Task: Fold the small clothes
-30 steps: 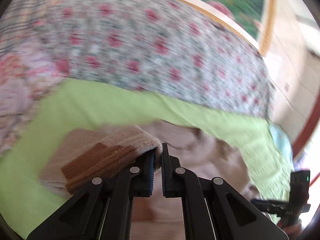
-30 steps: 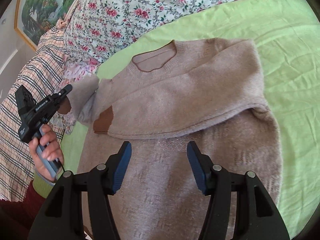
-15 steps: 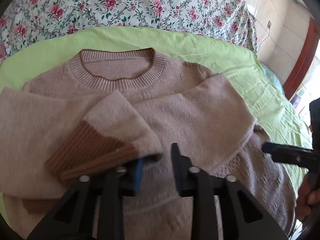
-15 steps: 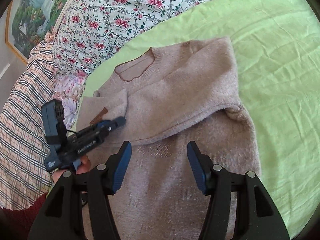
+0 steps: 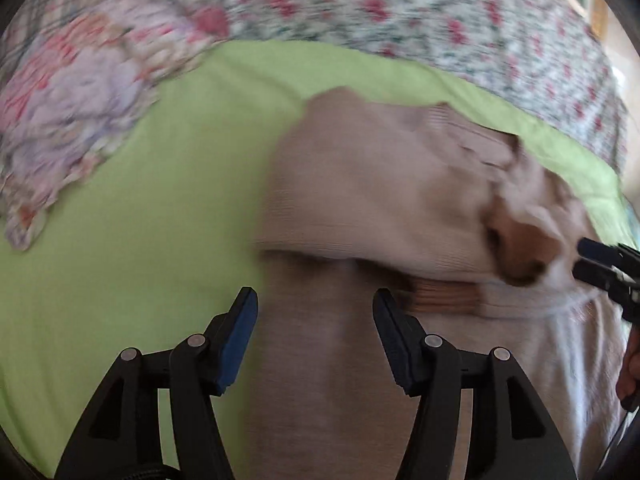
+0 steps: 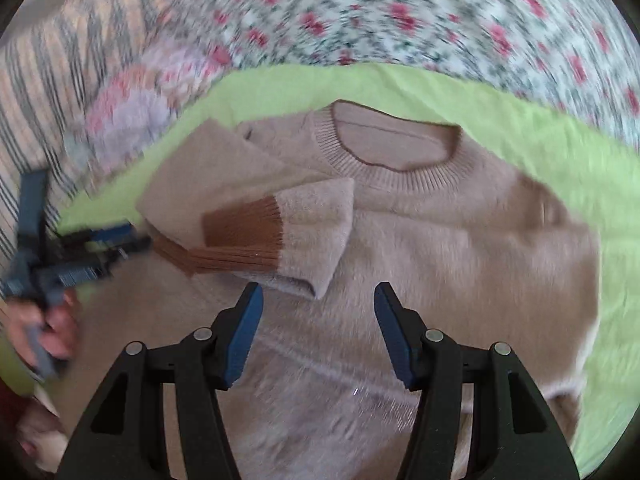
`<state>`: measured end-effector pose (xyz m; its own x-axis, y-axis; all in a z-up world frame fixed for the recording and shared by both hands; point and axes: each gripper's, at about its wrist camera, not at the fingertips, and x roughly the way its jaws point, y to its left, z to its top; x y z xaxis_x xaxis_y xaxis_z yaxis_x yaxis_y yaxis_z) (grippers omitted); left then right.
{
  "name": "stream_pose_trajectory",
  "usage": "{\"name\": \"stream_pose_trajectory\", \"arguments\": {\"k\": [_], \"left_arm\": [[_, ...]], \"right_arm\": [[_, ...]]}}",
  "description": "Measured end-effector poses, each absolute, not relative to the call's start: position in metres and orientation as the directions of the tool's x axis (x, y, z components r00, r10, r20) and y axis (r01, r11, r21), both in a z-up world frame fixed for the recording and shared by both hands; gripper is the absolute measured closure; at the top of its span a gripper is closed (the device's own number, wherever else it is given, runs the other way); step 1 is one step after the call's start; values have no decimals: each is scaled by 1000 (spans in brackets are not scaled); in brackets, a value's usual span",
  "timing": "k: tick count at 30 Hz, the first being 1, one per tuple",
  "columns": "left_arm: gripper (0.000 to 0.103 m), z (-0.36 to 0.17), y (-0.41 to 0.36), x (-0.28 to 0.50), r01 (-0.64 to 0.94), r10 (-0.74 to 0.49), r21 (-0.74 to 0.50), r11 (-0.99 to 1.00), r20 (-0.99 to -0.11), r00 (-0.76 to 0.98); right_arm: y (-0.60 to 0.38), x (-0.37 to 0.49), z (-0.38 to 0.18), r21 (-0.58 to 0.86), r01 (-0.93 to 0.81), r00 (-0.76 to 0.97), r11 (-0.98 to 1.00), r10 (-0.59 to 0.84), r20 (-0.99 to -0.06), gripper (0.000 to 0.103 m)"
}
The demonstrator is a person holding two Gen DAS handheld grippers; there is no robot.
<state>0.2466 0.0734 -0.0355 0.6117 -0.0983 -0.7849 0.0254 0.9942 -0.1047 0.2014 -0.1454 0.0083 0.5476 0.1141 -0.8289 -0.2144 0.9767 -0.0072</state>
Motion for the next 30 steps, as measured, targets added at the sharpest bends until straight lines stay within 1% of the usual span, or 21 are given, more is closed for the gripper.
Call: {"name": "stream_pose_trajectory", "arguments": {"k": [2, 4, 6, 7, 8, 9, 10, 12, 15, 16, 17, 19, 21, 25, 28, 30], "left_arm": [[43, -40, 87, 257, -6, -95, -124, 992, -795, 599], [43, -44, 91, 266, -14, -97, -131, 991, -798, 595], [43, -44, 87, 275, -9, -99, -130, 991, -797, 596], [43, -46, 84, 279, -4, -101, -129, 992, -798, 595], [43, -46, 82, 284, -2, -99, -124, 992, -798, 595], [43, -46, 79, 288, -3, -89, -113, 994, -798, 596], [44, -46, 76, 292, -7, -75, -99, 995, -799, 597], [44, -45, 75, 296, -15, -56, -81, 997, -800, 598], [44, -42, 73, 292, -23, -38, -65, 998, -794, 606], [45, -42, 72, 288, -23, -37, -65, 998, -792, 609], [45, -43, 71, 285, -28, -28, -57, 998, -791, 612], [45, -45, 70, 280, -39, -14, -47, 998, -792, 611], [45, -46, 67, 277, -33, -26, -58, 998, -793, 609], [49, -44, 65, 273, -66, 18, -30, 997, -781, 624], [49, -44, 80, 271, -122, -5, -104, 987, -782, 624], [49, -46, 88, 269, -143, -30, -151, 978, -783, 622]], "right_arm": [[-131, 211, 0, -112, -252, 562, 961, 51, -826, 44], [-124, 217, 0, -148, -261, 601, 954, 40, -798, 44], [-122, 223, 2, -136, -276, 621, 951, 68, -781, 44], [-121, 227, 4, -93, -290, 618, 953, 112, -778, 48], [-122, 230, 5, -50, -286, 609, 957, 141, -780, 75], [-128, 231, 6, -19, -257, 605, 966, 146, -783, 90], [-137, 229, 9, 12, -215, 613, 977, 144, -777, 95], [-167, 221, 19, 131, -115, 642, 985, 174, -747, 95], [-242, 194, 25, 397, 91, 705, 913, 223, -674, 96], [-266, 182, 21, 465, 154, 721, 872, 223, -656, 96], [-281, 173, 18, 491, 204, 728, 847, 205, -654, 96], [-308, 156, 8, 502, 288, 722, 816, 160, -674, 96], [-319, 150, -4, 537, 320, 701, 780, 187, -689, 97], [-309, 149, -11, 514, 304, 676, 802, 199, -710, 97], [-304, 149, -5, 506, 284, 688, 814, 195, -699, 96], [-303, 152, -9, 488, 288, 657, 824, 201, -727, 96]]}}
